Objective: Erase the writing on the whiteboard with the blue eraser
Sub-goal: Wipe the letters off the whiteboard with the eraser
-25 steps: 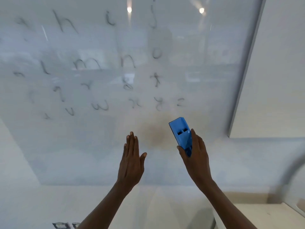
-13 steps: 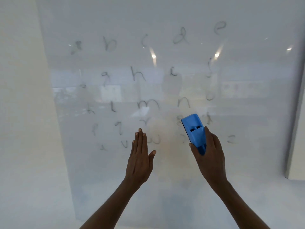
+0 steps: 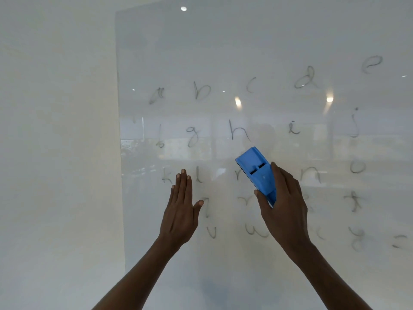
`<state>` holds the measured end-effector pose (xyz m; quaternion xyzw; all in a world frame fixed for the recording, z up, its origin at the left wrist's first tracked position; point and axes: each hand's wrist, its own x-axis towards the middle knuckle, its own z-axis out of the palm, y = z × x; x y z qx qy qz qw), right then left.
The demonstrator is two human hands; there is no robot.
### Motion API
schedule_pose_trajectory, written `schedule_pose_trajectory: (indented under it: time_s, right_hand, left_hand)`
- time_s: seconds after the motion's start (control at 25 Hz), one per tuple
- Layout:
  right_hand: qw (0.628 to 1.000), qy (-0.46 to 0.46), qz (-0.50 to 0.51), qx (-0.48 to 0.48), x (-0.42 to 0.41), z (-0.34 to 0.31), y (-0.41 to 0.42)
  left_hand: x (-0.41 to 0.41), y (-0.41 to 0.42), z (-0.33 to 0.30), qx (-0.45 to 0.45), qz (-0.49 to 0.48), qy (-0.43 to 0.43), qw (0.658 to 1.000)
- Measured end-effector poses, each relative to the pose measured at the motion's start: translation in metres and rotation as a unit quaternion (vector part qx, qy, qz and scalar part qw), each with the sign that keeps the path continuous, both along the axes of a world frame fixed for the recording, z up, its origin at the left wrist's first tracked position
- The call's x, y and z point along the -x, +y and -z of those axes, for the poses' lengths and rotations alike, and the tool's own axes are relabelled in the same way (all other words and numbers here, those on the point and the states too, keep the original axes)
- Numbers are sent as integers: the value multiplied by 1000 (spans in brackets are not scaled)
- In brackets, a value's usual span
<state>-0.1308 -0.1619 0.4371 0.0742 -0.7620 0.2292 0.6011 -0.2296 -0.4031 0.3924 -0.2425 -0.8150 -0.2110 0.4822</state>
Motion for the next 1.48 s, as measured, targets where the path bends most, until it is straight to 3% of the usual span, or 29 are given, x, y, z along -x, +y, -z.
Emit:
schedule_pose_trajectory:
  time_s: [0.2, 0.52, 0.96, 1.48]
  right_hand:
    - [997, 17, -20, -77, 44, -22, -24]
    - [989, 51, -64, -125, 106, -40, -75]
    - [970, 76, 17, -230, 149, -44, -143]
    - [943, 96, 94, -303, 169, -59, -149]
  left_hand:
    - [42, -43, -20, -4, -43, 16, 999]
    - [113, -115, -50, -53, -78, 33, 995]
    - [168, -140, -74, -58, -3, 91, 994]
    - [177, -145, -71, -40, -13, 126, 991]
